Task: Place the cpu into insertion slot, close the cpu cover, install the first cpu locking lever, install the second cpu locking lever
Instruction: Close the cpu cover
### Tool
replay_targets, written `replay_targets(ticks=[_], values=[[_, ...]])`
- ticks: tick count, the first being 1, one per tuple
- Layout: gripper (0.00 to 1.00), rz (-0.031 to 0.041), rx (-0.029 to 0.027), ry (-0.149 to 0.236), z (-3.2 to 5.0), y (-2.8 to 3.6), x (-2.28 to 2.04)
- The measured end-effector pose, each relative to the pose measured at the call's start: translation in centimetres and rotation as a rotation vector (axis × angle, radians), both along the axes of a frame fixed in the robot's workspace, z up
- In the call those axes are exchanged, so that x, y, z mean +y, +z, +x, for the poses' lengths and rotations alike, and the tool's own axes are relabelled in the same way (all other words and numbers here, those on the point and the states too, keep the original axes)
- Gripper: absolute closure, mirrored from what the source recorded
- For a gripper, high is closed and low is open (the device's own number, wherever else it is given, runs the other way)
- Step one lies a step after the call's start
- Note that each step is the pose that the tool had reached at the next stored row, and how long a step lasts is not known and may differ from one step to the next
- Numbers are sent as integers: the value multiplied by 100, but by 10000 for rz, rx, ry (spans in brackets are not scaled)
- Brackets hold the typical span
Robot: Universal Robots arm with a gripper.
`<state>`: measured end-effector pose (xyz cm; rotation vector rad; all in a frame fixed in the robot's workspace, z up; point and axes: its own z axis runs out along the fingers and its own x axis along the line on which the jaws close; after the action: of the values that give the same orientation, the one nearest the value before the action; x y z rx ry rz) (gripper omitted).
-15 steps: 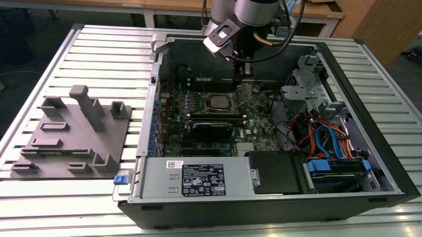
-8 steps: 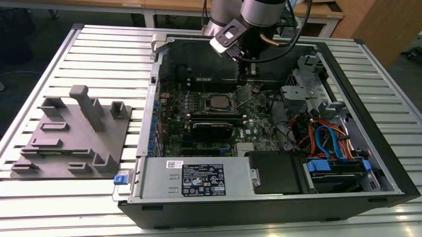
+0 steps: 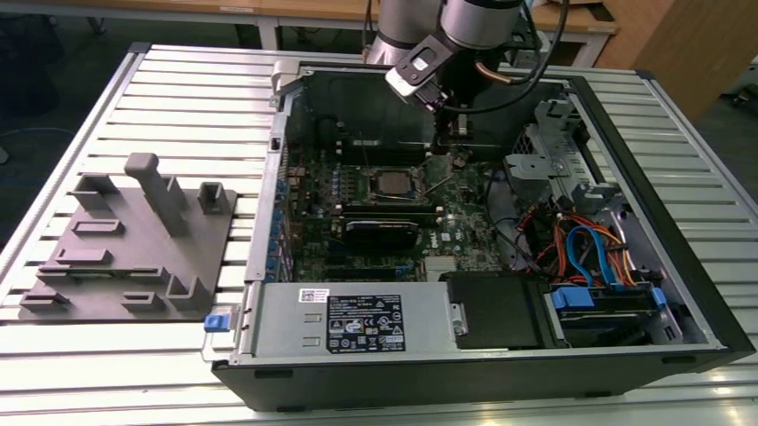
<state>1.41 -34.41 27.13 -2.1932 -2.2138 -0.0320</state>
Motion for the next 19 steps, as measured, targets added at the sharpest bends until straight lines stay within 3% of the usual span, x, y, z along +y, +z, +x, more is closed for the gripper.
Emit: replay_targets(ticks=[6, 19], values=[[89, -25, 0, -301, 47, -9, 1], [89, -26, 3, -303, 177, -75, 10]])
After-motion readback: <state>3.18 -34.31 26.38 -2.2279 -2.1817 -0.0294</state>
